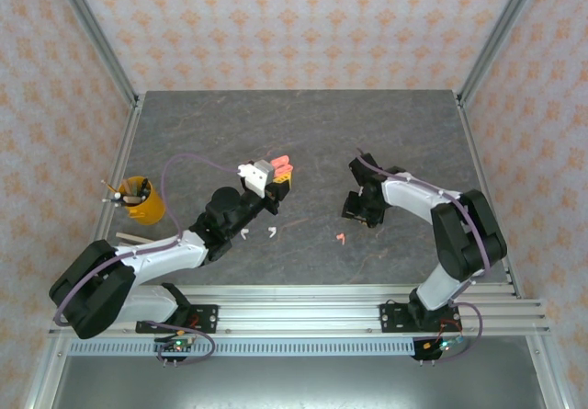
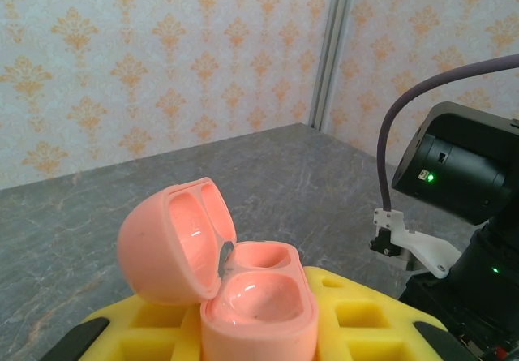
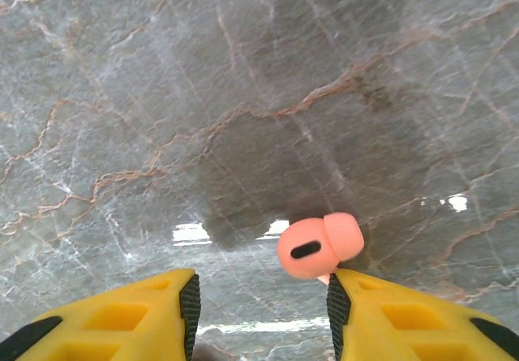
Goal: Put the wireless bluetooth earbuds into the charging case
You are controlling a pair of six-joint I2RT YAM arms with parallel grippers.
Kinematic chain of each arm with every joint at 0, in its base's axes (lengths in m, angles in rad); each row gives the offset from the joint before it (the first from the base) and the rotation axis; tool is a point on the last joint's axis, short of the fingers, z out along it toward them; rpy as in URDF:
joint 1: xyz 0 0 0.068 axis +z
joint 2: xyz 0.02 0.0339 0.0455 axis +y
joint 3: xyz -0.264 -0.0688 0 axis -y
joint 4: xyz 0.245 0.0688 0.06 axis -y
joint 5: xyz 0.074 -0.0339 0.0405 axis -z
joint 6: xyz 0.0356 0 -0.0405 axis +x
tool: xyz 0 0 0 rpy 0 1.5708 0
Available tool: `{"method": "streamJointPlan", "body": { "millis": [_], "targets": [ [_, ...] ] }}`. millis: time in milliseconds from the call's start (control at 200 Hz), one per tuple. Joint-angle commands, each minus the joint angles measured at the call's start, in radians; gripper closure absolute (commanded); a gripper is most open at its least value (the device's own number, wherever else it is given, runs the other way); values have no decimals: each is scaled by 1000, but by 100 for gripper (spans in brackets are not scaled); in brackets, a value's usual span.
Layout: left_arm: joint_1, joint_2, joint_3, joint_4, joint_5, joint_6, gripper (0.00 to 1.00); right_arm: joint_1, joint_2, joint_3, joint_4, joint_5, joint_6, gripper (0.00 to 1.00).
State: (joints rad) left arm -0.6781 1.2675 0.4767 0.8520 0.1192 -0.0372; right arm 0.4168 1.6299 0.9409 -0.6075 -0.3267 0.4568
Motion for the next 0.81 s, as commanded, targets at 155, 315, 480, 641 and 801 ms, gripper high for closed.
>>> {"method": "streamJointPlan", "body": {
  "millis": [155,315,480,641,801],
  "targets": [
    [10,0,26,56,7,-12,100,9,-70,37,-75,134,3,47],
    [11,-5,26,51,7,-11,100,8,-1,94,-142,223,-61,43],
    [11,-15,25,41,4,-6,100,9,67,129,-138,206,-115,43],
    [11,-26,23,32,-2,4,100,8,102,153,-132,172,-146,43],
    [11,-24,23,32,-3,6,100,8,123,162,-131,149,-179,44]
  ]
}}
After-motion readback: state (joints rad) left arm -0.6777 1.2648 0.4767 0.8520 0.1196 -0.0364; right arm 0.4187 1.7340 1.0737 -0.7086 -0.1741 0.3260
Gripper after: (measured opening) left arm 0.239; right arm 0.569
